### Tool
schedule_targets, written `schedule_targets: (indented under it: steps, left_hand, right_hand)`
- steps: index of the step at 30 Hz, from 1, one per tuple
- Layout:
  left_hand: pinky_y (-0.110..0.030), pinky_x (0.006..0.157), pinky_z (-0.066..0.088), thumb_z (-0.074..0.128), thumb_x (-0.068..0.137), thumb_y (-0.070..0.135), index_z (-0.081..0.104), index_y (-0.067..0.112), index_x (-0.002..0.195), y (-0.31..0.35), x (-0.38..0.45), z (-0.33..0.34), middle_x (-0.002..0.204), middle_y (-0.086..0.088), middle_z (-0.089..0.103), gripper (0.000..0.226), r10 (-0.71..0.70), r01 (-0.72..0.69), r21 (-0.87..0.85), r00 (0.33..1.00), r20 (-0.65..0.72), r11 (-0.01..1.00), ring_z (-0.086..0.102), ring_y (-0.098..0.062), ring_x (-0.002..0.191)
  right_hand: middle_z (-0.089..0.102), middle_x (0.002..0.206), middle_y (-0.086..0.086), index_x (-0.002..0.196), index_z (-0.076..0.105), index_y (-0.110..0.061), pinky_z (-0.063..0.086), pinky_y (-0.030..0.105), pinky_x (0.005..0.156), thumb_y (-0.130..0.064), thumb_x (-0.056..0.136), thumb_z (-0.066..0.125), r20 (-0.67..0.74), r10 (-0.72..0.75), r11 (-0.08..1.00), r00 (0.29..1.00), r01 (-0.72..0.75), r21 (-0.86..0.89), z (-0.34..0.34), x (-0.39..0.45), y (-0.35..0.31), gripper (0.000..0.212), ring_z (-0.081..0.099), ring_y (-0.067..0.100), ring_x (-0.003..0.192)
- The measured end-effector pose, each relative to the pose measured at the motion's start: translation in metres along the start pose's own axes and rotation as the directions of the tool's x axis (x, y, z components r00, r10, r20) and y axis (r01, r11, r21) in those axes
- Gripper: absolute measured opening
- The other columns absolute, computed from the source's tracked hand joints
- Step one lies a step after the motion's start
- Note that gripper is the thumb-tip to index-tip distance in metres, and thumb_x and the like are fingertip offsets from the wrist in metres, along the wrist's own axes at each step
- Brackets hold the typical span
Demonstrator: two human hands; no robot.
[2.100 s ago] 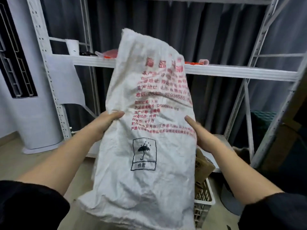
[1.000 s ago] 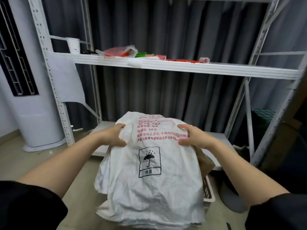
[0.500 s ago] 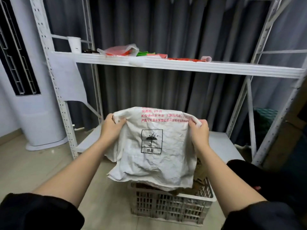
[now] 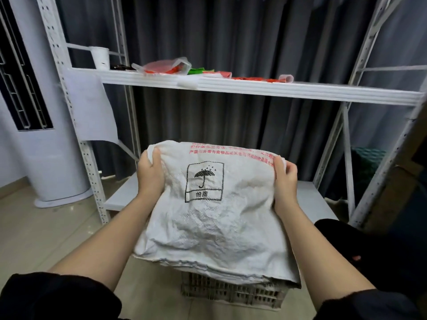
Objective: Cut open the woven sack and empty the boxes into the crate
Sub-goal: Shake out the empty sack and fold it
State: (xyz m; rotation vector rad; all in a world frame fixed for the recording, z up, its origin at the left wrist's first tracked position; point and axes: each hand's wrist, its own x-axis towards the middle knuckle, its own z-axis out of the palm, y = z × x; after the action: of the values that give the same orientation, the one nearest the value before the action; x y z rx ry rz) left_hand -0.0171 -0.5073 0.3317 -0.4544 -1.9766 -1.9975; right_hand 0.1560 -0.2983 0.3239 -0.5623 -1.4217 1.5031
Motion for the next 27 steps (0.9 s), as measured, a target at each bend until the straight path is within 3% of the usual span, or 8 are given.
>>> schedule_targets:
  steps: [4, 7, 10, 12, 17, 21, 23, 27]
  left_hand:
    - [-0.026, 0.086, 0.038, 0.039, 0.101, 0.028, 0.054, 0.001, 0.122, -0.006, 0.018, -0.014, 0.121, -0.016, 0.06, 0.037, -0.052, 0.061, 0.061, 0.989, -0.135, 0.996, 0.055, -0.027, 0.111]
    - [-0.028, 0.082, 0.039, 0.041, 0.1, 0.029, 0.057, 0.0, 0.117, -0.009, 0.028, -0.016, 0.113, -0.017, 0.061, 0.037, -0.133, 0.139, 0.05, 0.986, -0.105, 0.989, 0.056, -0.028, 0.11]
    - [-0.03, 0.079, 0.04, 0.043, 0.098, 0.034, 0.058, 0.006, 0.114, -0.009, 0.028, -0.016, 0.106, -0.012, 0.06, 0.035, -0.331, 0.331, 0.008, 0.944, 0.007, 0.944, 0.057, -0.027, 0.103]
    - [-0.034, 0.084, 0.044, 0.045, 0.097, 0.036, 0.055, 0.005, 0.122, -0.011, 0.026, -0.02, 0.106, -0.008, 0.059, 0.042, -0.475, 0.475, 0.012, 0.877, 0.072, 0.88, 0.057, -0.027, 0.096]
    - [-0.036, 0.085, 0.052, 0.063, 0.08, 0.055, 0.065, 0.013, 0.116, 0.008, 0.011, -0.047, 0.108, -0.01, 0.071, 0.055, -0.553, 0.667, -0.029, 0.641, 0.533, 0.745, 0.069, -0.024, 0.091]
    - [-0.019, 0.077, 0.047, 0.075, 0.019, 0.079, 0.046, 0.032, 0.118, 0.013, -0.002, -0.067, 0.115, 0.011, 0.06, 0.114, -0.408, 0.337, 0.249, 0.573, 0.711, 0.908, 0.06, -0.001, 0.089]
    - [-0.013, 0.071, 0.044, 0.08, 0.006, 0.073, 0.03, 0.033, 0.132, 0.006, -0.003, -0.072, 0.11, 0.022, 0.051, 0.141, -0.388, 0.329, 0.248, 0.482, 0.786, 0.911, 0.055, 0.006, 0.089]
    - [-0.018, 0.099, 0.032, 0.087, 0.055, 0.048, 0.01, 0.036, 0.145, -0.018, 0.0, -0.077, 0.134, 0.03, 0.03, 0.119, -0.41, 0.176, 0.371, 0.456, 0.79, 0.912, 0.041, 0.005, 0.119]
  right_hand:
    - [0.061, 0.124, -0.001, 0.135, 0.036, -0.031, 0.053, 0.042, 0.09, -0.051, 0.051, 0.087, 0.49, 0.391, 0.917, 0.779, -0.286, -0.278, -0.021, -0.001, 0.013, 0.1, 0.065, 0.023, 0.106]
    - [0.068, 0.118, 0.004, 0.12, 0.057, -0.02, 0.05, 0.044, 0.097, -0.043, 0.056, 0.087, 0.603, 0.509, 0.85, 0.614, -0.249, -0.464, -0.023, -0.007, 0.026, 0.074, 0.066, 0.025, 0.107]
    - [0.073, 0.107, 0.009, 0.114, 0.064, -0.011, 0.052, 0.043, 0.092, -0.023, 0.078, 0.075, 0.485, 0.497, 0.864, 0.72, -0.364, -0.347, -0.014, -0.008, 0.036, 0.04, 0.07, 0.027, 0.097]
    - [0.073, 0.107, 0.007, 0.113, 0.064, -0.014, 0.053, 0.04, 0.09, -0.019, 0.087, 0.063, 0.407, 0.391, 0.881, 0.826, -0.209, -0.424, -0.004, -0.008, 0.034, 0.027, 0.07, 0.024, 0.095]
    - [0.049, 0.116, -0.009, 0.14, 0.04, -0.017, 0.035, 0.024, 0.085, -0.006, 0.095, 0.041, 0.298, 0.074, 0.844, 0.952, 0.099, -0.526, 0.021, -0.014, 0.02, 0.046, 0.044, 0.012, 0.105]
    - [0.056, 0.116, -0.003, 0.138, 0.042, -0.018, 0.037, 0.026, 0.083, -0.006, 0.096, 0.043, 0.219, -0.007, 0.904, 0.976, 0.099, -0.415, 0.026, -0.011, 0.018, 0.043, 0.048, 0.015, 0.099]
    - [0.057, 0.11, -0.005, 0.133, 0.046, -0.016, 0.038, 0.026, 0.082, -0.005, 0.095, 0.044, 0.212, -0.027, 0.923, 0.977, 0.106, -0.369, 0.029, -0.009, 0.015, 0.04, 0.051, 0.015, 0.099]
    - [0.06, 0.106, -0.005, 0.126, 0.05, -0.014, 0.044, 0.021, 0.076, -0.004, 0.091, 0.046, 0.234, 0.017, 0.969, 0.972, 0.042, -0.244, 0.047, -0.006, 0.007, 0.036, 0.057, 0.014, 0.096]
